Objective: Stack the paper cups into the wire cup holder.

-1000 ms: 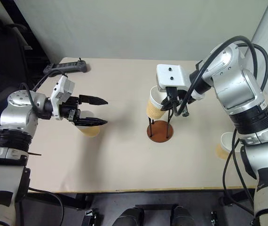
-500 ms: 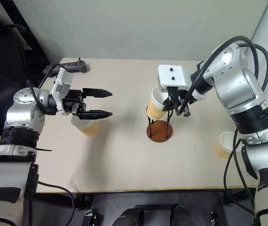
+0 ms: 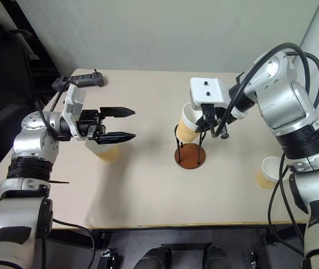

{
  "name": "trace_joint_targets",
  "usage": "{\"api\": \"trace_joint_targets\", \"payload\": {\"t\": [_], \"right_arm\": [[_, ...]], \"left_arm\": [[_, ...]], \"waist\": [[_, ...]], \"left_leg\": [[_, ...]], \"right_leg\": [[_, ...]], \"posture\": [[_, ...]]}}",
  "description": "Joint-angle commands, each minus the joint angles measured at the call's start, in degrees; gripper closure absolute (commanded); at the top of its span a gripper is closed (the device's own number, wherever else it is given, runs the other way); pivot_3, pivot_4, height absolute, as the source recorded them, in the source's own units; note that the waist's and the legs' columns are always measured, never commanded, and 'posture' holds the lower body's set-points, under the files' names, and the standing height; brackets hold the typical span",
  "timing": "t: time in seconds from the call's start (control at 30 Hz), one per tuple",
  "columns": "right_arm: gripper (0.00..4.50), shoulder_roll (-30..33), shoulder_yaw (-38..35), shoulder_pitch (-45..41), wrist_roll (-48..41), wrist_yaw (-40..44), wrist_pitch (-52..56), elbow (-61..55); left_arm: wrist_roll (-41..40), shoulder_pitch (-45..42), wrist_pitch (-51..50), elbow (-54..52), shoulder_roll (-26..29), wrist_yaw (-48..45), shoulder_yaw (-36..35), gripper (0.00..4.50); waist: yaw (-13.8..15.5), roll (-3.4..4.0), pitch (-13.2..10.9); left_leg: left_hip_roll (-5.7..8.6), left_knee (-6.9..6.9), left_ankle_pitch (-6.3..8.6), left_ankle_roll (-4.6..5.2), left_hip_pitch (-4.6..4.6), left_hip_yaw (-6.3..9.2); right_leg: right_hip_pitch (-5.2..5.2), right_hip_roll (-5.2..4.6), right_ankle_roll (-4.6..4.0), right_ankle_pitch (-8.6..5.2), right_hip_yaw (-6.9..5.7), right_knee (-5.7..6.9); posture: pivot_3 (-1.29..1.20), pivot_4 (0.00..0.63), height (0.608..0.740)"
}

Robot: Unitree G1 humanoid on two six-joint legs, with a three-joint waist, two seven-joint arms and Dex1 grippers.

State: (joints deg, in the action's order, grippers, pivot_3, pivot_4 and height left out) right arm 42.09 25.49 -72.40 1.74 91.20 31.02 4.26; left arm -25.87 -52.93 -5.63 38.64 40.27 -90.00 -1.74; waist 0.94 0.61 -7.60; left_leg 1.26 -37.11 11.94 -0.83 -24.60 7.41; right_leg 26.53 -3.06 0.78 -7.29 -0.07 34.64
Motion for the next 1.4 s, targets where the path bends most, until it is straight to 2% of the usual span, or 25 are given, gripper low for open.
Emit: {"api": "trace_joint_targets", "payload": {"t": [0.03, 0.33, 0.9, 1.0, 1.1, 1.4], "right_arm": [[4.46, 0.9, -0.5, -1.2, 0.3, 0.3, -0.5, -0.8], [4.46, 1.1, -0.1, -1.2, 1.1, 0.1, -1.9, 0.4], [4.46, -3.0, 0.9, -2.0, 3.3, -0.3, -5.1, 2.8], [3.99, -3.6, 0.6, -2.1, 3.7, -1.3, -5.3, 2.9], [3.15, -4.0, 0.4, -2.2, 3.9, -1.9, -5.0, 2.9], [3.15, -5.2, -0.8, -3.7, 4.0, -4.0, -3.8, 4.3]], "left_arm": [[-0.8, -0.1, -0.5, -2.2, 0.3, -2.4, -1.5, 0.0], [-0.8, 0.1, -0.6, -2.4, 0.6, -2.5, -1.1, 0.0], [-0.7, 1.4, -3.7, -7.3, 0.8, -1.2, -1.6, 0.0], [-0.8, 1.6, -4.0, -7.7, 0.9, -1.2, -1.6, 0.0], [-0.7, 1.4, -4.1, -7.7, 0.7, -1.0, -1.5, 0.0], [-0.6, 1.5, -4.5, -8.1, 0.3, -0.8, -1.5, 0.0]], "waist": [[0.0, 0.0, 0.0], [0.0, 0.0, 0.0], [-0.1, 0.0, 0.0], [-0.1, 0.0, 0.0], [-0.1, 0.0, 0.0], [-0.1, 0.0, 0.0]], "left_leg": [[0.0, 0.0, 0.0, 0.0, 0.0, 0.0], [0.0, -0.01, -0.02, -0.01, 0.03, 0.0], [-0.01, -0.02, -0.02, -0.01, 0.06, 0.0], [-0.01, -0.02, -0.03, -0.01, 0.07, 0.0], [-0.01, -0.02, -0.03, -0.02, 0.07, 0.0], [-0.01, -0.02, -0.03, -0.02, 0.07, 0.0]], "right_leg": [[0.0, 0.0, 0.0, 0.0, 0.0, 0.01], [0.0, 0.0, 0.0, 0.0, 0.0, 0.09], [0.0, -0.01, 0.0, 0.0, 0.0, 0.15], [0.0, -0.01, 0.0, 0.0, 0.0, 0.16], [0.0, -0.01, -0.01, 0.0, 0.0, 0.17], [0.01, -0.02, -0.01, 0.0, 0.0, 0.17]], "posture": [[0.0, 0.15, 0.74], [0.0, 0.15, 0.74], [0.0, 0.15, 0.74], [0.0, 0.15, 0.74], [0.0, 0.15, 0.74], [0.0, 0.15, 0.74]]}}
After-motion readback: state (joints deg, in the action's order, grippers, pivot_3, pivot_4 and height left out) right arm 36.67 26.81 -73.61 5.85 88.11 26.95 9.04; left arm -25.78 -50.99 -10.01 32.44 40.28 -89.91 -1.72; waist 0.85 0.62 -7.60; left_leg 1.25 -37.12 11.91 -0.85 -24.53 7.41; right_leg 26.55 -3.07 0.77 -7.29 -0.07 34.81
